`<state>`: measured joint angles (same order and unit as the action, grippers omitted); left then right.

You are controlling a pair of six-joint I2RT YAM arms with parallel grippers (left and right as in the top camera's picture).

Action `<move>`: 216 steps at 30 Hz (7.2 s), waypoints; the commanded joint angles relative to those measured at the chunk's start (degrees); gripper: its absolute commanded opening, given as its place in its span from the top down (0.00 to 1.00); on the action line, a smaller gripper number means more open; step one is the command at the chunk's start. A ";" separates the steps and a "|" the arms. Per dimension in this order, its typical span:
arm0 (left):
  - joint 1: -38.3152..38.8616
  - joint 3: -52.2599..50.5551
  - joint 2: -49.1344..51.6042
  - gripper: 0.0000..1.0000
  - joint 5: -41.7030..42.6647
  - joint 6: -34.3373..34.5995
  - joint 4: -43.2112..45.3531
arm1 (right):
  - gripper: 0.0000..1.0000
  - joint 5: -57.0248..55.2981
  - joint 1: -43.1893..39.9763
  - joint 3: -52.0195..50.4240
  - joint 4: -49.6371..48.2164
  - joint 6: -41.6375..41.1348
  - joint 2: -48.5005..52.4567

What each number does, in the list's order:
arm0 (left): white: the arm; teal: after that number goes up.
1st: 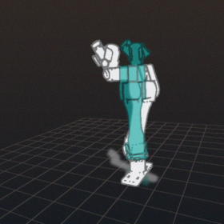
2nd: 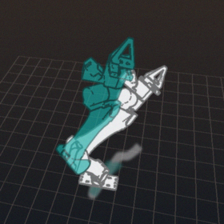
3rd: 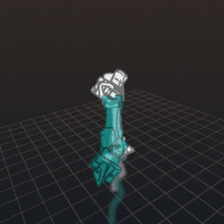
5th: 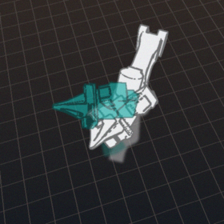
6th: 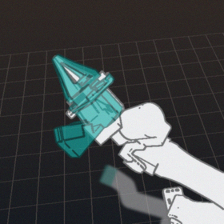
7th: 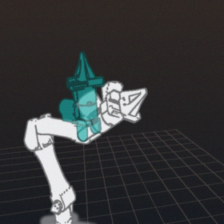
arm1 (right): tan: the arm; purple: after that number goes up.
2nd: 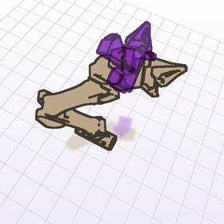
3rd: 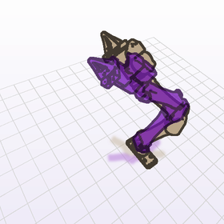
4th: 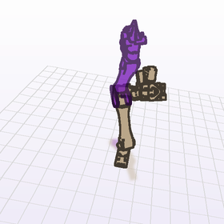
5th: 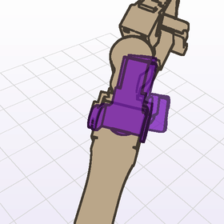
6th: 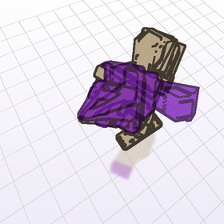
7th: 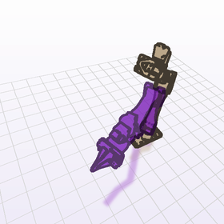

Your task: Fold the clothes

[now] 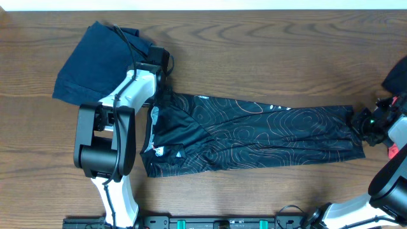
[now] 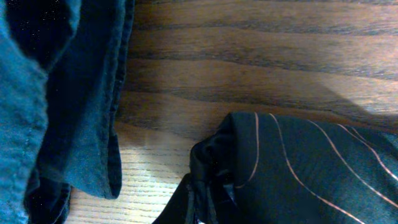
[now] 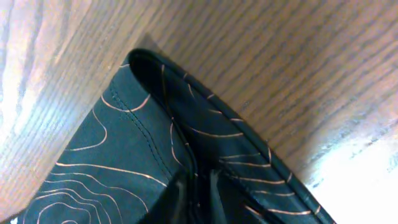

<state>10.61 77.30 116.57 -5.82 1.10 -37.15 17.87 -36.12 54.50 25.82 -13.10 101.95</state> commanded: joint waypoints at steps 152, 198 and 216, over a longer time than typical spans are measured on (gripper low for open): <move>-2.56 0.28 -18.23 0.12 20.79 0.04 -14.21 | 0.84 -12.61 23.76 18.82 38.86 -1.90 -4.13; -2.56 0.28 -18.23 0.12 20.81 0.09 -15.34 | 0.94 -7.50 14.05 -3.58 22.97 -8.68 -7.72; -2.56 0.31 -18.23 0.12 20.81 0.07 -15.08 | 0.74 8.44 14.21 -1.68 22.84 6.80 -17.27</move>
<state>8.29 77.28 99.00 14.70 1.48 -52.27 23.35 -21.76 50.92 51.11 -11.92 87.55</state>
